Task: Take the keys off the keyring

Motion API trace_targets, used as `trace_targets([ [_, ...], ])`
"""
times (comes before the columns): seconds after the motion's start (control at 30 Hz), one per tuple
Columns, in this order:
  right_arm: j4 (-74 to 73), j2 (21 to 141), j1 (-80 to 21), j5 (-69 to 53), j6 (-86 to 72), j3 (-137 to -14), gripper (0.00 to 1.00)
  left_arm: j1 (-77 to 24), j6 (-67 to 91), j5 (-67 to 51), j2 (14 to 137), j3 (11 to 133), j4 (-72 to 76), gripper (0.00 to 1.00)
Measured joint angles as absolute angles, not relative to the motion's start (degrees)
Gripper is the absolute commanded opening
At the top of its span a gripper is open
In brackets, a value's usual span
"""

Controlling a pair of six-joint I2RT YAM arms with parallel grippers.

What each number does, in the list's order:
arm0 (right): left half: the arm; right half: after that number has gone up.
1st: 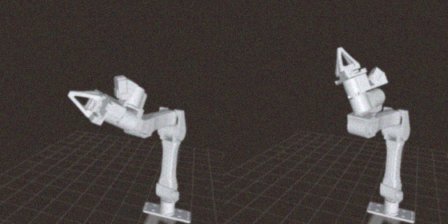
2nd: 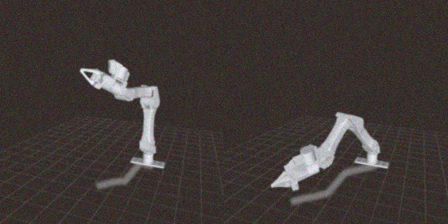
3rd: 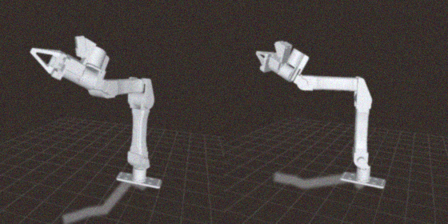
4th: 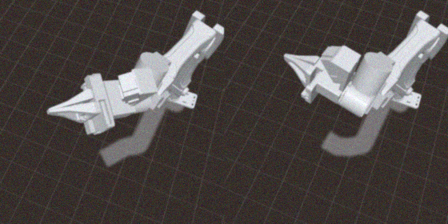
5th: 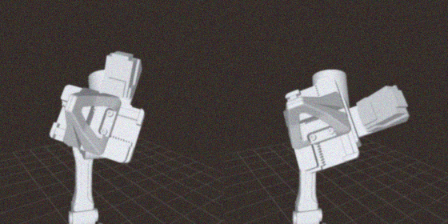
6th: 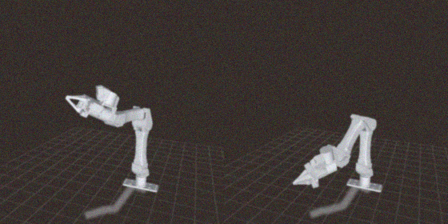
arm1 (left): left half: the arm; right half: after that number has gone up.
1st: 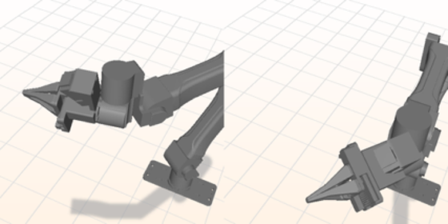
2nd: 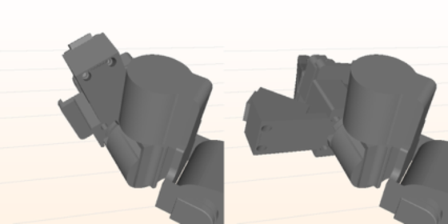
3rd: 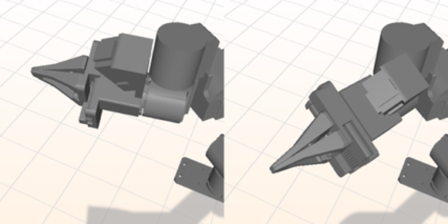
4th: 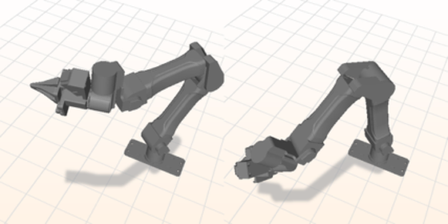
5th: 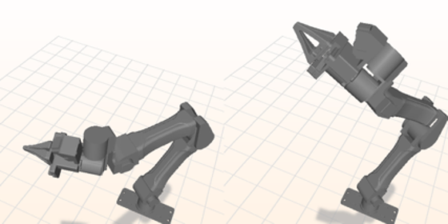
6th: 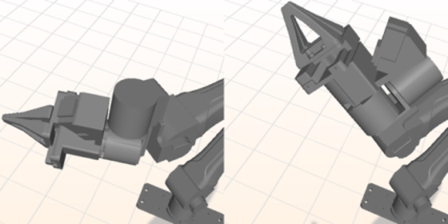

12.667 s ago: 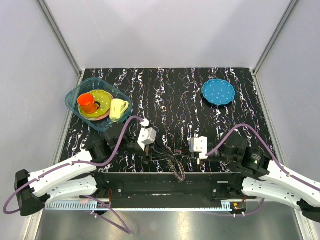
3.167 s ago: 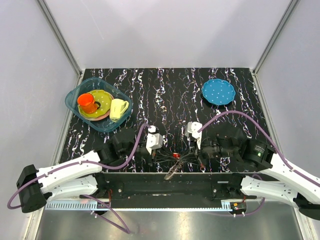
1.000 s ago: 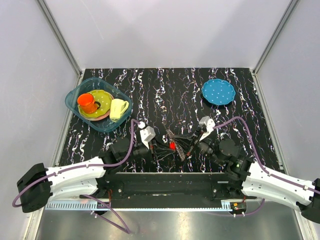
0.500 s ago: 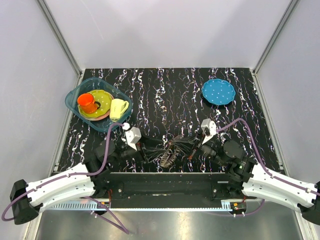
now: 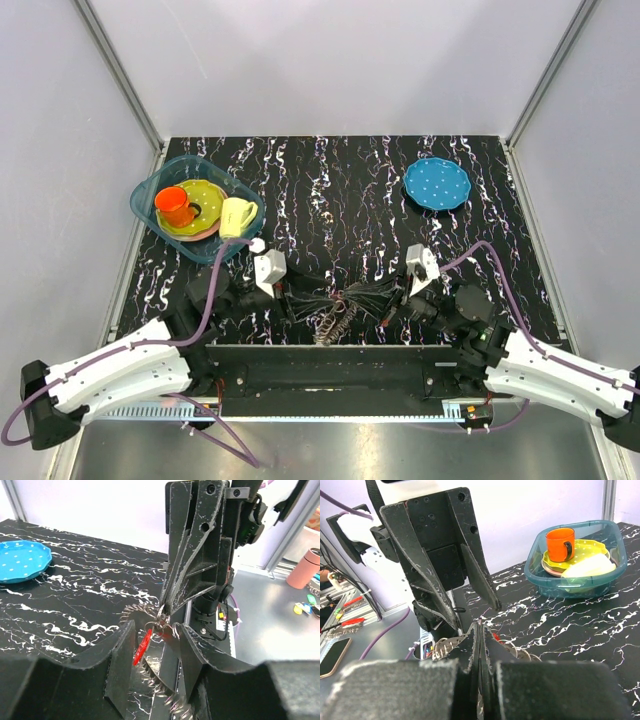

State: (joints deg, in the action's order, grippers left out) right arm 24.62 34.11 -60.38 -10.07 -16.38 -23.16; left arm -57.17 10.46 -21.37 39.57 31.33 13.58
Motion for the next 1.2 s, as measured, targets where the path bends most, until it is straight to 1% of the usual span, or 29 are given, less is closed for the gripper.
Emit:
trace_targets([
  [0.27, 24.6, 33.8, -60.4, -11.7, -14.5, -23.2, 0.0, -55.1, 10.1, -28.7, 42.4, 35.2, 10.6, 0.43],
  [0.47, 24.1, 35.7, -60.4, -13.3, -10.3, -23.2, 0.0, -50.8, 12.3, -34.0, 45.7, 35.7, 11.4, 0.43],
  [0.6, 23.7, 37.4, -60.3, -14.7, -8.3, -23.2, 0.0, -49.4, 13.2, -36.1, 46.2, 35.7, 12.2, 0.37],
  [0.9, 23.7, 36.7, -60.2, -16.0, -7.0, -23.2, 0.0, -47.1, 15.3, -42.0, 46.2, 35.7, 13.4, 0.36],
  [1.2, 24.2, 36.6, -60.0, -16.2, -7.0, -23.2, 0.0, -47.0, 15.7, -45.5, 48.2, 35.7, 13.4, 0.3],
])
